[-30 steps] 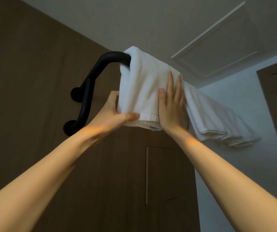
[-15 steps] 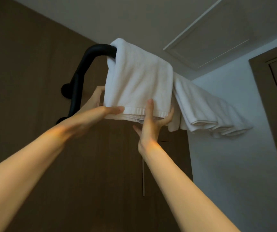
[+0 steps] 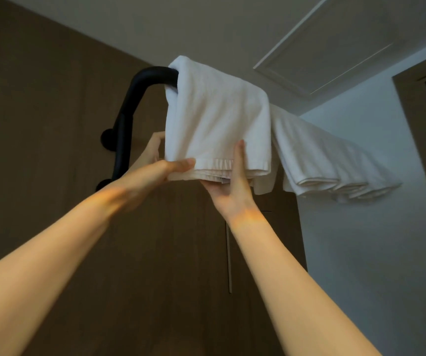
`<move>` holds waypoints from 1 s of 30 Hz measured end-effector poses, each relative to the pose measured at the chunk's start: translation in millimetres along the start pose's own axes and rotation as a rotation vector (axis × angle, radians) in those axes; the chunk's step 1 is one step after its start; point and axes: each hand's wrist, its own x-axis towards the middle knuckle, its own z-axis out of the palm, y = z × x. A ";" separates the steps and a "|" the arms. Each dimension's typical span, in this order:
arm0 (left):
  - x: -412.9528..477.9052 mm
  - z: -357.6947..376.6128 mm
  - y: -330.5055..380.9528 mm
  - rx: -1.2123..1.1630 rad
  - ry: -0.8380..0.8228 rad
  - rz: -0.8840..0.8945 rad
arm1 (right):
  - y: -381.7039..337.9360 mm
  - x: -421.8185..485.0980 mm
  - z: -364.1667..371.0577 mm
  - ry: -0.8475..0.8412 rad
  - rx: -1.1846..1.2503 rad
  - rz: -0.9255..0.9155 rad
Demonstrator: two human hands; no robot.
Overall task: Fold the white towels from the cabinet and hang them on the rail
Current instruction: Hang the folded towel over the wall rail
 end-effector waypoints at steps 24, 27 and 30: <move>-37.0 60.2 12.0 -0.010 0.488 0.061 | -13.8 -32.3 21.0 0.410 -0.660 -0.392; -43.1 66.2 15.9 -0.005 0.485 0.038 | -21.5 -40.0 20.4 0.378 -0.647 -0.351; -53.4 72.7 22.7 0.008 0.482 0.022 | -29.4 -54.0 19.6 0.353 -0.705 -0.280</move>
